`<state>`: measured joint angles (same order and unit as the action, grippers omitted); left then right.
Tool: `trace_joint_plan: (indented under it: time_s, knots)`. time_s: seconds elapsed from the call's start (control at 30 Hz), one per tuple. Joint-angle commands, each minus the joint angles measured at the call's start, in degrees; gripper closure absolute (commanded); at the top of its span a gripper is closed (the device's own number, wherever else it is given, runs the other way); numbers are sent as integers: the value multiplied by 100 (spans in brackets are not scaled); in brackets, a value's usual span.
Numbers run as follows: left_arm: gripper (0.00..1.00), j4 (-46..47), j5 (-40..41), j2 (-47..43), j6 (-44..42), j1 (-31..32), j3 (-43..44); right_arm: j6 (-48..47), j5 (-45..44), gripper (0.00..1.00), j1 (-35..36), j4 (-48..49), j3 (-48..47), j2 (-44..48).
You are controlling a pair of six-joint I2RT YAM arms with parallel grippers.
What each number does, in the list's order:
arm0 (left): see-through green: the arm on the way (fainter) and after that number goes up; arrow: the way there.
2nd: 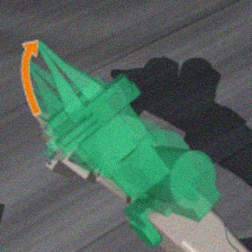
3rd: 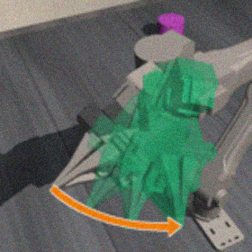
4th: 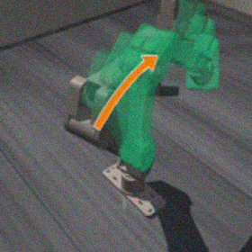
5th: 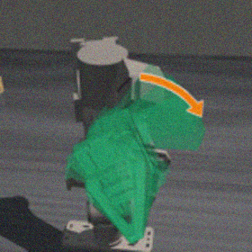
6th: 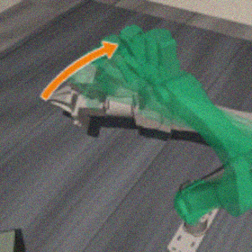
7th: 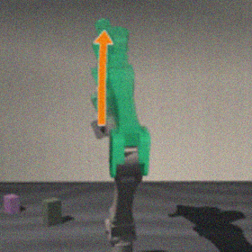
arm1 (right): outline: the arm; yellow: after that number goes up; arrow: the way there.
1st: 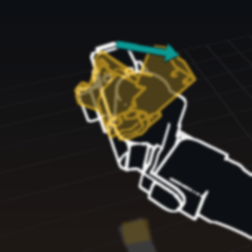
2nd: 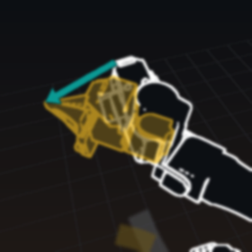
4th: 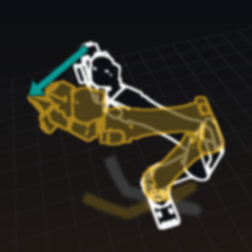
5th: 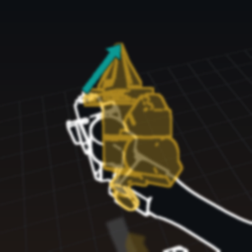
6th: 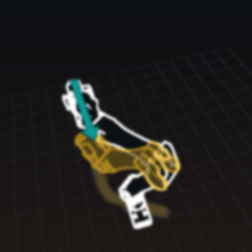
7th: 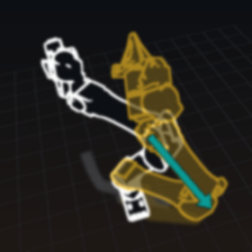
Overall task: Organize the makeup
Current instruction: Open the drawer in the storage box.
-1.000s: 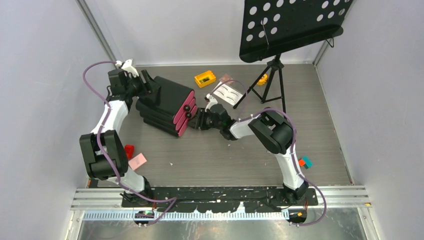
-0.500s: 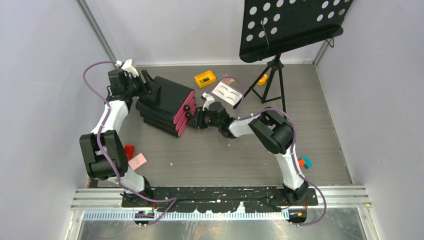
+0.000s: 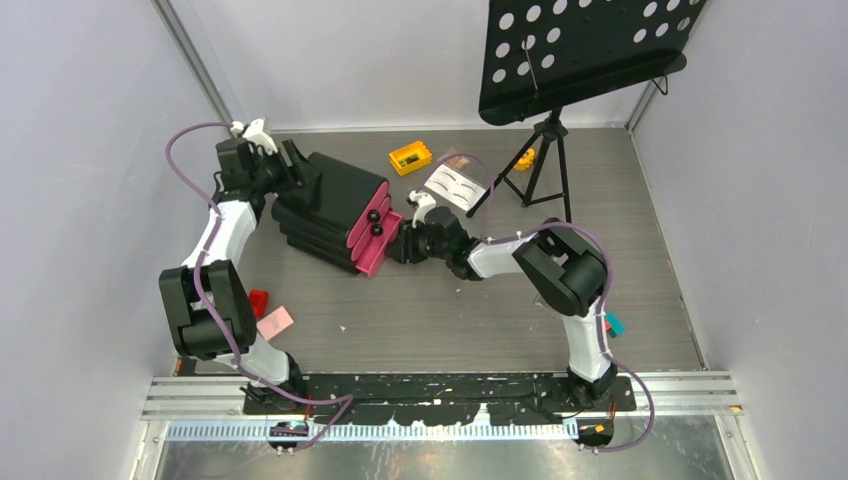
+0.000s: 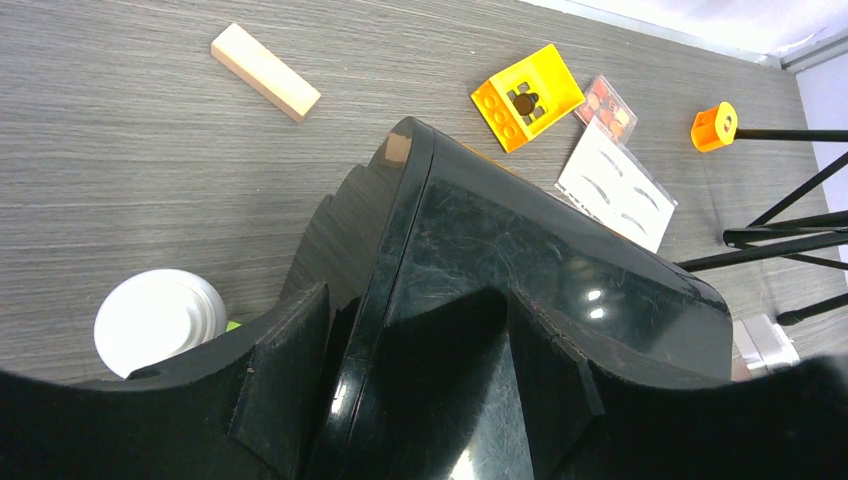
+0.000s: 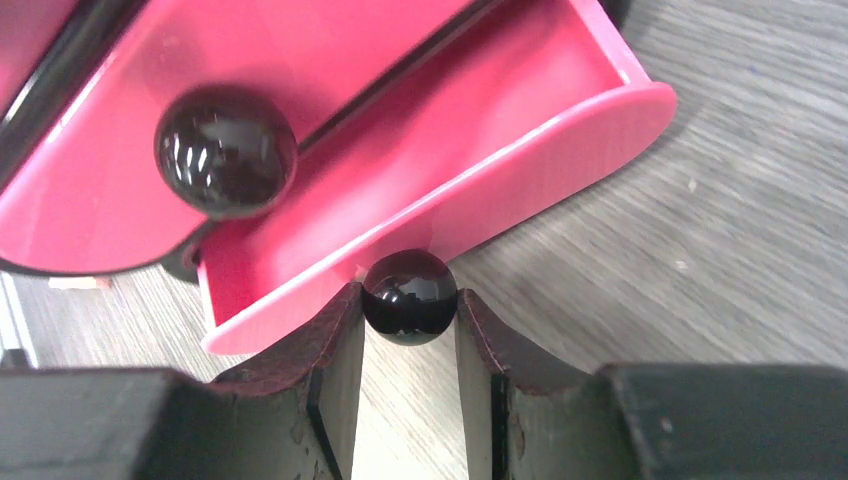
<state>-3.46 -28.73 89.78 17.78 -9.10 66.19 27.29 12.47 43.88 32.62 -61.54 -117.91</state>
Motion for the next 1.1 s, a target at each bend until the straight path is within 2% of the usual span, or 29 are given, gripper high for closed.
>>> trace_joint_plan:
  time_s: [0.0,0.53,0.9,1.07]
  knots:
    - [34,-285,-85,49,-25,97,-89,-534,-549,87,-67,-468,309,631]
    - [32,-522,19,-250,-25,90,51,-516,-1435,88,-62,-1206,1201,1640]
    - [31,-587,122,-419,0,89,94,-476,-1584,87,-66,-1950,1344,2010]
    - [28,-598,153,-482,19,94,93,-479,-1561,83,-61,-2098,1372,2139]
